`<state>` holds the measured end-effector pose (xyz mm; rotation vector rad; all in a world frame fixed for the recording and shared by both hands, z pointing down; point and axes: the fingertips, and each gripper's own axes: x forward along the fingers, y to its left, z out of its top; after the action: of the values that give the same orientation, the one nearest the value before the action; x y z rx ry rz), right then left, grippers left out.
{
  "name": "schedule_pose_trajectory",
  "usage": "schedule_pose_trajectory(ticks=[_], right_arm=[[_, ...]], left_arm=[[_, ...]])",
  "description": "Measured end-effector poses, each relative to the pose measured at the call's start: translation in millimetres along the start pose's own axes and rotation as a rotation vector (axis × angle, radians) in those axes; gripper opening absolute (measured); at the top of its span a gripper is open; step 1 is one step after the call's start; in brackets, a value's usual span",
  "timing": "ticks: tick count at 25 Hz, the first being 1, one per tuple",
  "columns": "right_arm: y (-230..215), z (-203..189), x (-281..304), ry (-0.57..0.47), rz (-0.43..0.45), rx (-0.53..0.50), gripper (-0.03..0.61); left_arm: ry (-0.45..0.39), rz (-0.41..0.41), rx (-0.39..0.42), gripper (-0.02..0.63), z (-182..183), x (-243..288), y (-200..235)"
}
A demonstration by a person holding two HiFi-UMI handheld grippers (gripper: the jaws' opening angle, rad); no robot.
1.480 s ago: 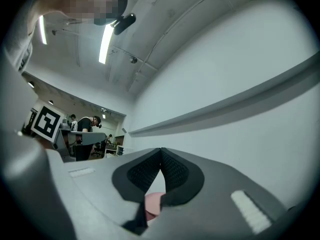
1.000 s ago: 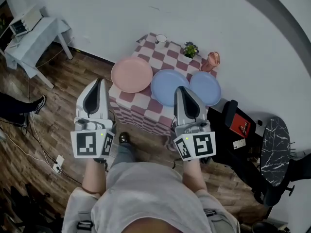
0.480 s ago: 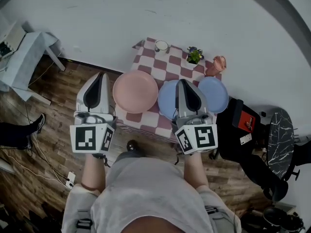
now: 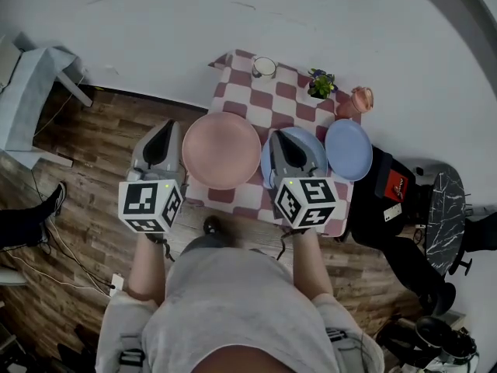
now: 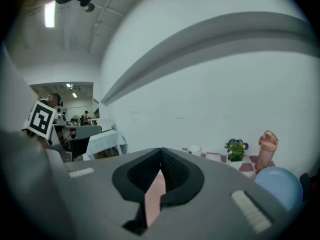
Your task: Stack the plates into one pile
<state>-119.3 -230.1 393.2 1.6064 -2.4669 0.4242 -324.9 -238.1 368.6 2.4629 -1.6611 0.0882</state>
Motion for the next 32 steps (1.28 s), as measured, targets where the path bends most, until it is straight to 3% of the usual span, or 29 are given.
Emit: schedule_pose_trajectory(ticks=[4, 11, 18, 23, 29, 32], right_arm=[[-8.9, -45.9, 35.9, 0.148, 0.012, 0.062, 0.005], [-38.1, -121.2, 82.7, 0.387, -0.015, 0.117, 0.054], [-62.6, -178.3, 109.8, 0.577, -0.036, 0.096, 0.143], [-68.8, -196.5, 125.6, 0.649, -0.033, 0.060, 0.169], [-71.3, -221.6, 136.2, 0.755, -0.049, 0.022, 0.165], [-74.6, -223.8, 134.7, 0.757, -0.097, 0.006, 0.046]], left_arm=[[0.153, -0.001, -0.066, 0.009, -57.5, 16.1, 20.0], [0.389, 0.014, -0.230, 0.078, -157.1, 24.6, 40.4], [0.575, 0.030, -0.278, 0.130, -233.2, 23.8, 41.0], [0.661, 0.036, -0.315, 0.155, -268.6, 20.2, 36.2], [0.682, 0.019, -0.363, 0.158, -283.9, 22.3, 30.6], [0.694, 0.000, -0.372, 0.098, -285.3, 23.7, 25.0]])
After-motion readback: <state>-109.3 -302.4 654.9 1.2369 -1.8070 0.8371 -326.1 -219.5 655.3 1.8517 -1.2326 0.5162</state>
